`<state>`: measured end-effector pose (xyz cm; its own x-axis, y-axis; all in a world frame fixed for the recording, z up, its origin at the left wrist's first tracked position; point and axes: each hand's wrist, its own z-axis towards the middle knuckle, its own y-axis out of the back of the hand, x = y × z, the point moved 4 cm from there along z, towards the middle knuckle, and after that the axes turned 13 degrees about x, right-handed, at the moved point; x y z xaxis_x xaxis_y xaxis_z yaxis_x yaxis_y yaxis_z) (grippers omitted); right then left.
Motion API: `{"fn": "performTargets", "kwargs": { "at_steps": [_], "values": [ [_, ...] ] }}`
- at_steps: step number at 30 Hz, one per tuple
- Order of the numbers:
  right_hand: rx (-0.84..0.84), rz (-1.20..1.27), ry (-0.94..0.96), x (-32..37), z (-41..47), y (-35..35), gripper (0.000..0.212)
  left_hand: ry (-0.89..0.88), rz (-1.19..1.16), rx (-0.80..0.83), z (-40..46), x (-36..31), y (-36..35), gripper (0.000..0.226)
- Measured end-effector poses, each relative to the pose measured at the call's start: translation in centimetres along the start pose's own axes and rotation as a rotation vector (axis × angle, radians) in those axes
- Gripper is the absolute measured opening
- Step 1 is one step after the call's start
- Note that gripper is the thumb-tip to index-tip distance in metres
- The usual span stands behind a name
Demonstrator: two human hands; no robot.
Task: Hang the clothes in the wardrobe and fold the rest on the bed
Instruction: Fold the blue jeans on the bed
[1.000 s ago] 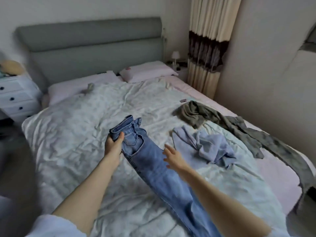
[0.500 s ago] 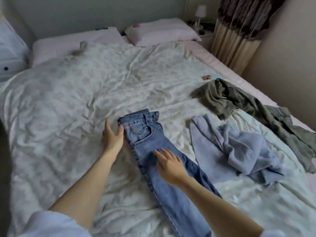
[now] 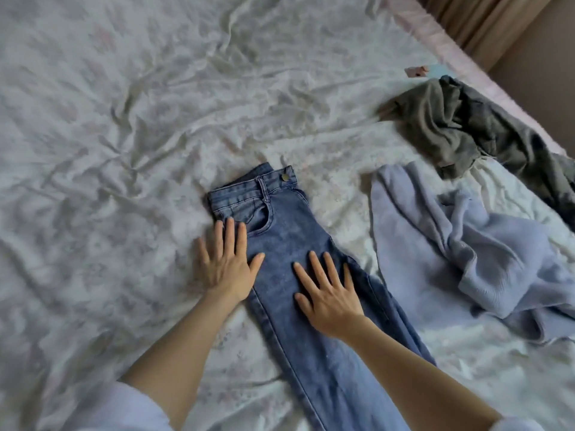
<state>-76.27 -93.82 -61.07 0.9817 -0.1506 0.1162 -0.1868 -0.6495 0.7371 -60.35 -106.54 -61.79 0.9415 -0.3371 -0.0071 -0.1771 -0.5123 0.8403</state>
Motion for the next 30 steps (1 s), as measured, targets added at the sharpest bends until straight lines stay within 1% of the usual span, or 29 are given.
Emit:
{"fn": "performTargets", "kwargs": {
  "at_steps": [3, 6, 9, 11, 12, 13, 14, 15, 16, 17, 18, 19, 20, 21, 23, 24, 25, 26, 27, 28, 30],
  "values": [
    [-0.025, 0.006, 0.005, 0.7, 1.3, 1.0, 0.066, 0.025, -0.087, -0.08, 2.1, 1.2, 2.4, 0.085],
    [0.006, -0.03, -0.011, 1.1, 2.2, 1.2, 0.071, 0.04, -0.172, -0.031, 4.5, 2.7, 4.5, 0.105],
    [-0.002, -0.087, -0.061, 1.4, 2.6, 0.6, 0.072, 0.085, -0.397, 0.033, 6.4, 3.4, 6.2, 0.13],
    [0.007, -0.095, -0.071, 1.4, 2.8, 0.2, 0.072, 0.16, -0.564, 0.007, 6.9, 3.6, 6.7, 0.134],
    [0.02, -0.094, -0.066, 1.4, 2.9, 0.1, 0.071, 0.187, -0.719, -0.025, 7.2, 3.8, 6.7, 0.131],
    [0.042, -0.086, -0.059, 1.3, 3.1, -0.1, 0.071, 0.183, -0.93, -0.059, 7.3, 3.9, 6.7, 0.124],
    [0.068, -0.073, -0.052, 1.3, 3.3, -0.1, 0.071, 0.147, -1.141, -0.099, 7.1, 4.0, 6.8, 0.111],
    [0.099, -0.057, -0.044, 1.1, 3.3, 0.0, 0.072, 0.084, -1.289, -0.141, 6.9, 3.7, 7.0, 0.088],
    [0.13, -0.033, -0.03, 1.0, 3.3, 0.2, 0.071, 0.015, -1.336, -0.186, 6.2, 3.2, 7.6, 0.061],
    [0.159, 0.007, -0.012, 0.9, 3.2, 0.7, 0.069, -0.052, -1.315, -0.233, 5.2, 2.5, 8.1, 0.04],
    [0.175, 0.082, 0.004, 0.7, 2.9, 1.3, 0.066, -0.108, -1.243, -0.286, 4.0, 1.7, 8.6, 0.029],
    [0.151, 0.205, 0.016, 0.5, 2.5, 2.2, 0.06, -0.149, -1.121, -0.359, 2.8, 0.9, 9.1, 0.026],
    [0.064, 0.388, 0.016, 0.3, 2.0, 3.4, 0.052, -0.184, -0.961, -0.45, 1.3, 0.2, 9.6, 0.025],
    [-0.072, 0.617, -0.003, 0.0, 1.2, 4.8, 0.045, -0.227, -0.798, -0.539, -0.3, -0.5, 9.9, 0.025],
    [-0.333, 1.15, -0.07, -0.7, -0.8, 7.2, 0.042, -0.359, -0.553, -0.633, -3.4, -1.9, 9.8, 0.031],
    [-0.397, 1.417, -0.072, -1.1, -1.7, 8.1, 0.045, -0.447, -0.479, -0.649, -4.7, -2.5, 9.5, 0.037],
    [-0.408, 1.658, -0.057, -1.6, -2.2, 8.9, 0.048, -0.534, -0.429, -0.655, -6.2, -3.0, 9.2, 0.042],
    [-0.387, 1.83, -0.036, -2.1, -2.8, 9.5, 0.052, -0.618, -0.398, -0.648, -7.6, -3.6, 8.6, 0.045],
    [-0.362, 1.898, -0.025, -2.5, -3.4, 10.2, 0.057, -0.692, -0.373, -0.633, -9.0, -4.0, 8.0, 0.047],
    [-0.351, 1.857, -0.031, -3.0, -4.1, 10.7, 0.063, -0.76, -0.349, -0.605, -10.3, -4.5, 7.3, 0.049],
    [-0.38, 1.652, -0.103, -3.7, -5.8, 10.9, 0.073, -0.877, -0.308, -0.538, -12.9, -5.5, 5.8, 0.051]
  ]
}}
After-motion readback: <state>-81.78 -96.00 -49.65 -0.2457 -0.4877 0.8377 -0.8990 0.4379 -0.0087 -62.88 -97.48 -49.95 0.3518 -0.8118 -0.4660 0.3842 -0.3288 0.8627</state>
